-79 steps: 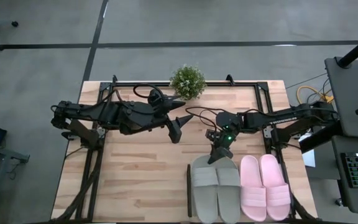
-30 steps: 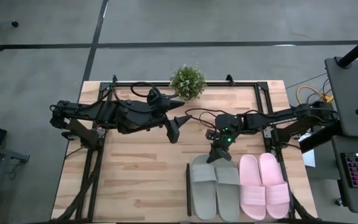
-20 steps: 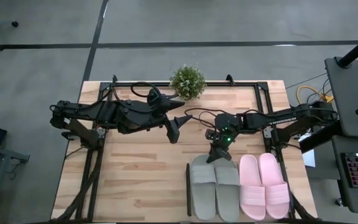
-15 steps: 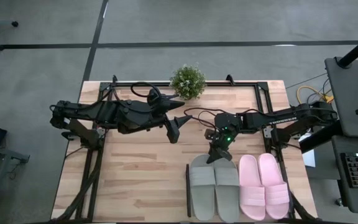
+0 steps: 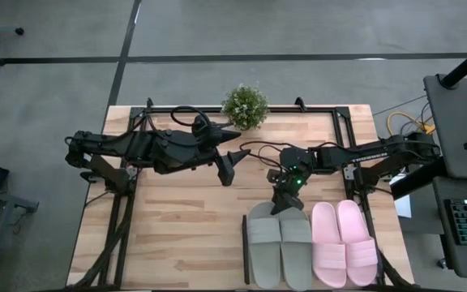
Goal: Pick and place slides into the shelf
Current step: Put the gray slide on the shelf, then return to Home Position
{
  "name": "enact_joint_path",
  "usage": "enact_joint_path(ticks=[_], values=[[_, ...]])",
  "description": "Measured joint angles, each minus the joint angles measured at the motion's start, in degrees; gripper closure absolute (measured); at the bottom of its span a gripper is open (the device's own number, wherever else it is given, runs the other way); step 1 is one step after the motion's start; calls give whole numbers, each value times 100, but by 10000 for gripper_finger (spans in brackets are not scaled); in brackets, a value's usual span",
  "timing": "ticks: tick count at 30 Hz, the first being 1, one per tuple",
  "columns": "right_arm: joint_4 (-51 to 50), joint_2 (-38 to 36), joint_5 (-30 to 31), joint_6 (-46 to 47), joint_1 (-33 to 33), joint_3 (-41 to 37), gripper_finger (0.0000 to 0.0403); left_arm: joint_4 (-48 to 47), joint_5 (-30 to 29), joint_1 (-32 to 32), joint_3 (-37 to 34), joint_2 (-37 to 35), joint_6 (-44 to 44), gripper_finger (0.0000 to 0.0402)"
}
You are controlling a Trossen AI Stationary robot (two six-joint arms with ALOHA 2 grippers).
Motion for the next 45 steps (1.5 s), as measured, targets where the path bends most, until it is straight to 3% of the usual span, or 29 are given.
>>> enact_joint_path(ticks=[14,25,31,37,45], values=[[3,-11,-5,-2,-220,38,189,0,222,0,0,0,2,152],[-13,-11,-254,3,-711,39,154,-43,477,0,0,0,3,152],[-41,-25,-465,83,-1067,39,144,-556,866,0,0,0,34,152],[-39,-212,-478,94,-1310,47,147,-1309,893,6,-4,-21,153,152],[-2,-981,-102,89,-1427,348,177,-1495,447,20,-117,-471,204,152]])
